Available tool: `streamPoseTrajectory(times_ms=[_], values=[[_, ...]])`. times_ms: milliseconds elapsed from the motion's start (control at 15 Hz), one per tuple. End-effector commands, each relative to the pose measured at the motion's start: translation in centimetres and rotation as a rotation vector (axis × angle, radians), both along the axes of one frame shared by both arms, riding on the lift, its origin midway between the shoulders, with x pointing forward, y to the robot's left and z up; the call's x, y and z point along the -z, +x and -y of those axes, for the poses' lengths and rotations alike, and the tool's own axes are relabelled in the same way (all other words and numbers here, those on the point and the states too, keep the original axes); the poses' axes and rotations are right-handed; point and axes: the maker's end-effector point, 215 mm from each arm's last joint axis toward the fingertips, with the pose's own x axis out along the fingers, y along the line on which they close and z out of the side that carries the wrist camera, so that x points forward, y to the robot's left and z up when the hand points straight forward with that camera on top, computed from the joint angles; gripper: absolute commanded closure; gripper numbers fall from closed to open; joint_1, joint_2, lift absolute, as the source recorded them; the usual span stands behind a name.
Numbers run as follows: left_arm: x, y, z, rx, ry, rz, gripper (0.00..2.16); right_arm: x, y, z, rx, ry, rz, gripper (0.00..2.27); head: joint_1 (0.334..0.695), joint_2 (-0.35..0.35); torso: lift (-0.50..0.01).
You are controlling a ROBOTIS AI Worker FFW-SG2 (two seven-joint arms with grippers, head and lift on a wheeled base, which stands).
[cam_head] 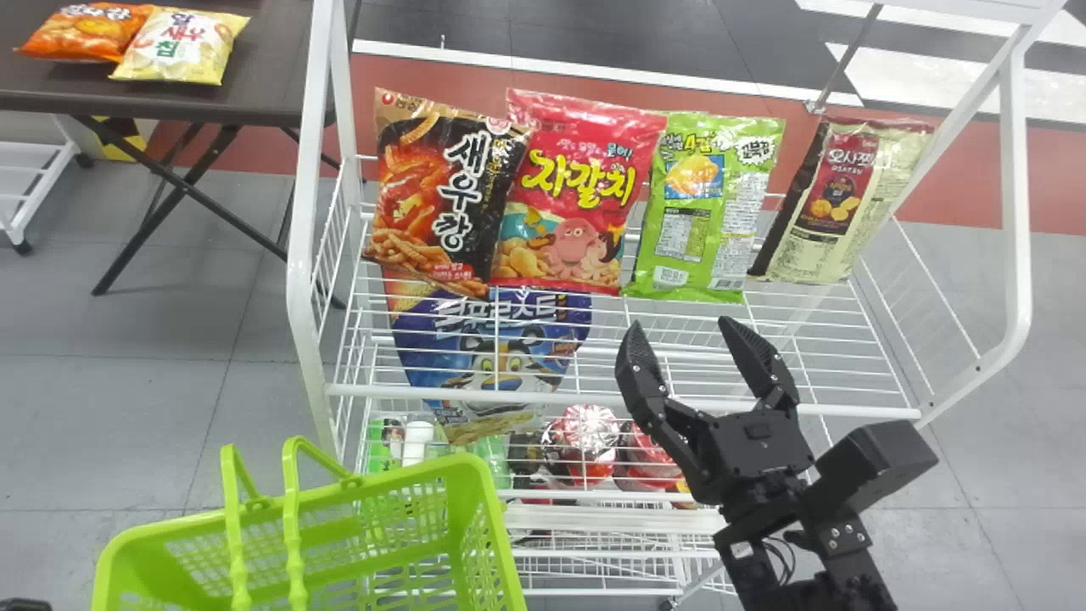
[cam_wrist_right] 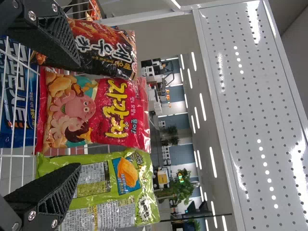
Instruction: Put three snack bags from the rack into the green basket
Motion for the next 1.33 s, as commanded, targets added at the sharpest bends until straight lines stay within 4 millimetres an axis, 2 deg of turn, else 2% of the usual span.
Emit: streamPoseTrajectory(times_ms=[0,467,733,867,1000,1067,1267], values=[[0.0,0.0,0.1,0.0,0.002,0.0,2.15,0.0,-0.1,0.1,0.002,-0.001,-0.001,0.07,0.695,-0.199,0.0],[0.1,-0.1,0.1,0.0,0.0,-0.006,2.15,-0.2,0.2,0.0,-0.003,0.001,0.004,0.08,0.695,-0.205,0.0],[0.0,-0.1,0.2,0.0,0.0,-0.003,2.15,-0.3,1.7,-0.6,-0.014,0.011,-0.002,0.08,0.695,-0.202,0.0],[0.1,-0.1,0.1,-0.001,0.002,-0.003,2.15,0.3,3.6,-2.7,-0.052,0.025,-0.027,0.08,0.695,-0.188,0.0],[0.2,-0.1,0.0,-0.001,0.005,-0.004,2.15,1.1,5.9,-6.0,-0.106,0.042,-0.07,0.09,0.695,-0.161,0.0],[0.1,-0.1,0.0,-0.002,0.004,-0.006,2.15,1.1,6.9,-7.3,-0.121,0.046,-0.078,0.09,0.695,-0.117,0.0],[0.2,0.3,-0.4,-0.008,0.014,-0.001,2.15,2.0,10.9,-11.4,-0.179,0.04,-0.109,0.09,0.695,-0.05,0.0]])
